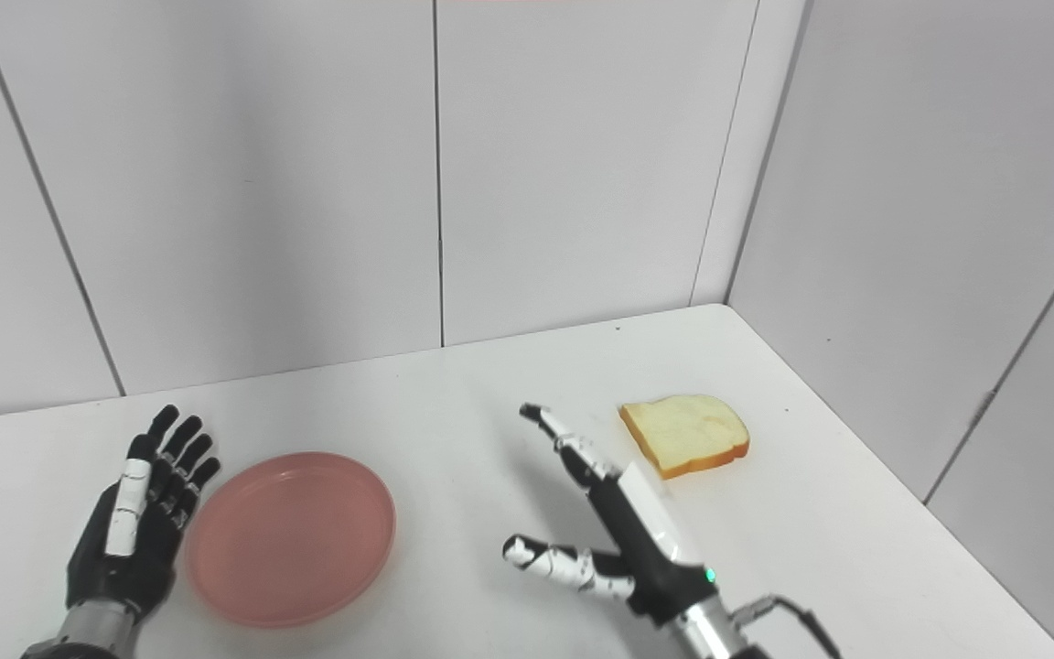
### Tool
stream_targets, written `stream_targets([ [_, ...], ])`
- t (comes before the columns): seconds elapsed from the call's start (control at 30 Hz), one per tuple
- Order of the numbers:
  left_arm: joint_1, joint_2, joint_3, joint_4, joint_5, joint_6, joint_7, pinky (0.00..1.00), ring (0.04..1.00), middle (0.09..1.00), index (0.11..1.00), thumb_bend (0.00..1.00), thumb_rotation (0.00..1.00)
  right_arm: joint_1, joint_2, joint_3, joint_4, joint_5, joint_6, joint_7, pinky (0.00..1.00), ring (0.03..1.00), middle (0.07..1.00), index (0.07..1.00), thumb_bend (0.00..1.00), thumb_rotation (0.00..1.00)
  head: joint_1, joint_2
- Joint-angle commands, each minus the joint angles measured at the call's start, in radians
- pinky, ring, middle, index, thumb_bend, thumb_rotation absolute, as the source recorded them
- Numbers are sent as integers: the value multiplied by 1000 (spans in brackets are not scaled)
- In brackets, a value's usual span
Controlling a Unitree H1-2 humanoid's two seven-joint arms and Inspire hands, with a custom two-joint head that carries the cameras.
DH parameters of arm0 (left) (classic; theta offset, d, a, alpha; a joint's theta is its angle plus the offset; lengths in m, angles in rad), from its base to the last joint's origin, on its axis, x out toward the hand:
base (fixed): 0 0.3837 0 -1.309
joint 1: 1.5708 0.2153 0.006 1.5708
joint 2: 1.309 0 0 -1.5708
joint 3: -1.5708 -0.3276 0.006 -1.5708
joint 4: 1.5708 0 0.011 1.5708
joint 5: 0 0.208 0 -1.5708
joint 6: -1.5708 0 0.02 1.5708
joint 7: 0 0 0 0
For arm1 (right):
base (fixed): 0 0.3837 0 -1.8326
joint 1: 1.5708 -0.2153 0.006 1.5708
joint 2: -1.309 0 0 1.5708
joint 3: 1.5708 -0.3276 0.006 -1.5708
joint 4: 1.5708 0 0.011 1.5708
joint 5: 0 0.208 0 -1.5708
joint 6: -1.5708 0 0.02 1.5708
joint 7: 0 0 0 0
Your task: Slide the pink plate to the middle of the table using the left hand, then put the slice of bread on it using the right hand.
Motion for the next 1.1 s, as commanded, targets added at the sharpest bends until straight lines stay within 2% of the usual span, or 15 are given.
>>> stream_targets([
  [0.0, -1, -1, -5, 11, 10, -6, 0, 946, 959, 953, 939, 946, 703, -39, -66, -43, -7, 24, 11, 14, 814, 888, 925, 918, 865, 868, 5, -1],
  [0.13, 5, 1, -16, 15, 22, -19, 1, 938, 956, 955, 943, 917, 713, -74, -135, -81, 42, 49, 9, 41, 822, 895, 924, 918, 922, 836, 12, -3],
  [0.27, 12, -3, -17, 8, 35, -18, 7, 931, 950, 949, 941, 917, 712, -105, -217, -82, 99, -3, -6, 66, 840, 904, 920, 925, 989, 855, 19, -5],
  [0.37, 18, -3, -25, -3, 48, -17, 9, 920, 948, 947, 945, 891, 715, -122, -257, -78, 138, -37, -17, 76, 819, 891, 911, 914, 1000, 815, 25, -2],
  [0.5, 19, -3, -25, 2, 49, -23, 2, 902, 937, 937, 936, 872, 707, -159, -343, -45, 233, -164, -101, 54, 818, 875, 899, 921, 1000, 776, 27, -3],
  [0.67, 23, 1, -30, 0, 57, -23, 5, 881, 926, 927, 929, 892, 714, -205, -450, 13, 321, -291, -159, 60, 901, 894, 901, 936, 1000, 759, 30, -4],
  [0.77, 27, 2, -32, -2, 60, -21, 5, 868, 926, 930, 934, 863, 718, -233, -505, 37, 351, -300, -146, 114, 873, 897, 916, 944, 1000, 652, 31, -4],
  [0.9, 29, -1, -28, -4, 60, -16, 7, 868, 924, 926, 934, 856, 710, -273, -568, 65, 396, -288, -133, 199, 814, 895, 930, 948, 1000, 578, 31, -4],
  [1.0, 26, -2, -28, 0, 63, -18, 8, 876, 926, 923, 932, 852, 714, -304, -605, 89, 432, -281, -132, 254, 832, 919, 939, 955, 1000, 522, 30, -4],
  [1.07, 24, -4, -30, 3, 66, -21, 9, 868, 924, 920, 929, 848, 717, -329, -629, 111, 460, -286, -129, 298, 852, 945, 956, 972, 1000, 449, 30, -4],
])
